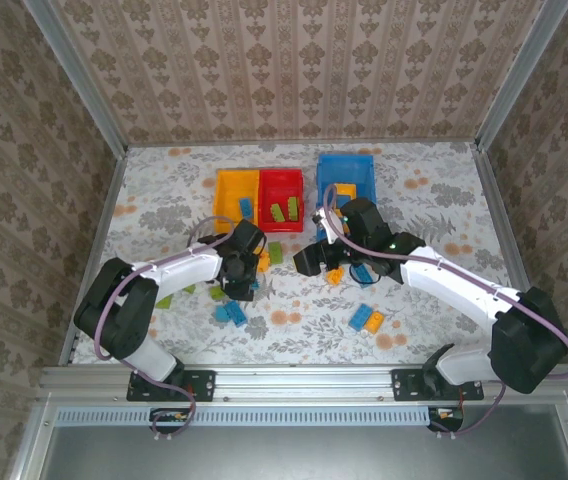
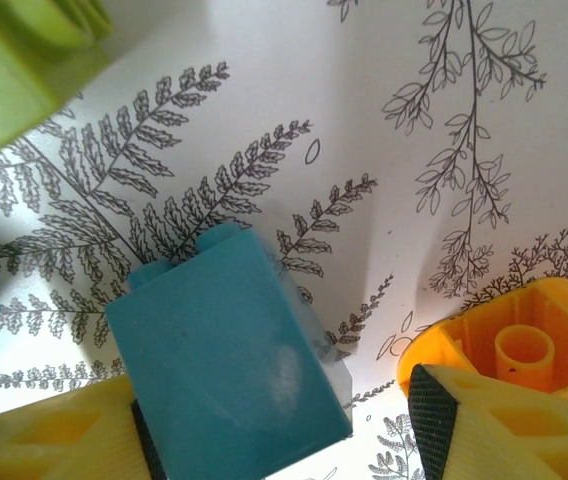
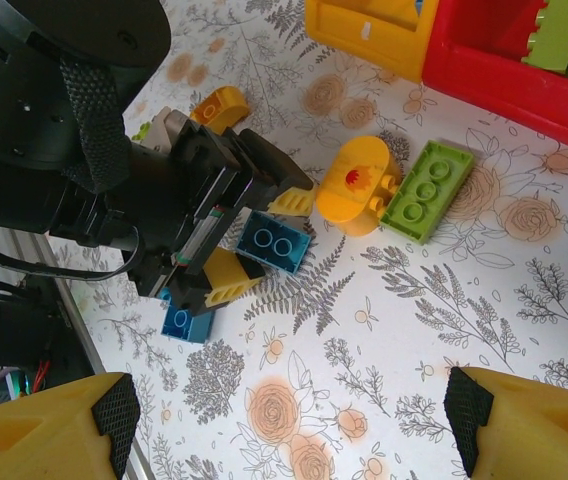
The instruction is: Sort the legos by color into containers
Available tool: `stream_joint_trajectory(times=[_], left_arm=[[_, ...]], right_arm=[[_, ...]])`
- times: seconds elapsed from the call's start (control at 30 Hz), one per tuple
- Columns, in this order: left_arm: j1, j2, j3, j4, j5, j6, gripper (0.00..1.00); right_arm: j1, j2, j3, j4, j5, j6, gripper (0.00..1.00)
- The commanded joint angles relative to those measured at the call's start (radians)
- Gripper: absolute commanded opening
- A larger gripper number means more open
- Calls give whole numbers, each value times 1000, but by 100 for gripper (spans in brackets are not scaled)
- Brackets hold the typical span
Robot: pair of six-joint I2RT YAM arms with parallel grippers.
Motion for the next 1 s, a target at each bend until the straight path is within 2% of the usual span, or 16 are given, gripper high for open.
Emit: stream_joint_trajectory(times=[0.0, 0.1, 0.2, 0.27, 0.33, 0.47, 0.6, 0.77, 0.97], left_arm=[[21, 8, -28, -25, -5, -248, 60], [37, 15, -34, -12, -16, -226, 50], [49, 2, -24, -3, -60, -185, 33], [62, -23, 12, -14, -111, -101, 23], [74, -45, 72, -80, -154, -8, 20], [99, -75, 170, -189, -206, 175, 18], [145, -44, 258, -192, -201, 403, 16], [201, 120, 538, -315, -181, 769, 16], [236, 342, 844, -439, -197, 1061, 20]], right_arm=[[-1, 11, 29, 21, -29, 3, 83], [-1, 19, 35, 24, -32, 6, 82], [-1, 23, 40, 25, -32, 5, 82], [-1, 23, 44, 24, -31, 7, 81], [-1, 18, 48, 28, -24, 9, 81], [-1, 3, 54, 52, 2, 20, 81], [-3, 2, 63, 101, 33, 45, 81], [-6, 29, 95, 149, 73, 96, 82], [-9, 82, 143, 161, 103, 150, 82]])
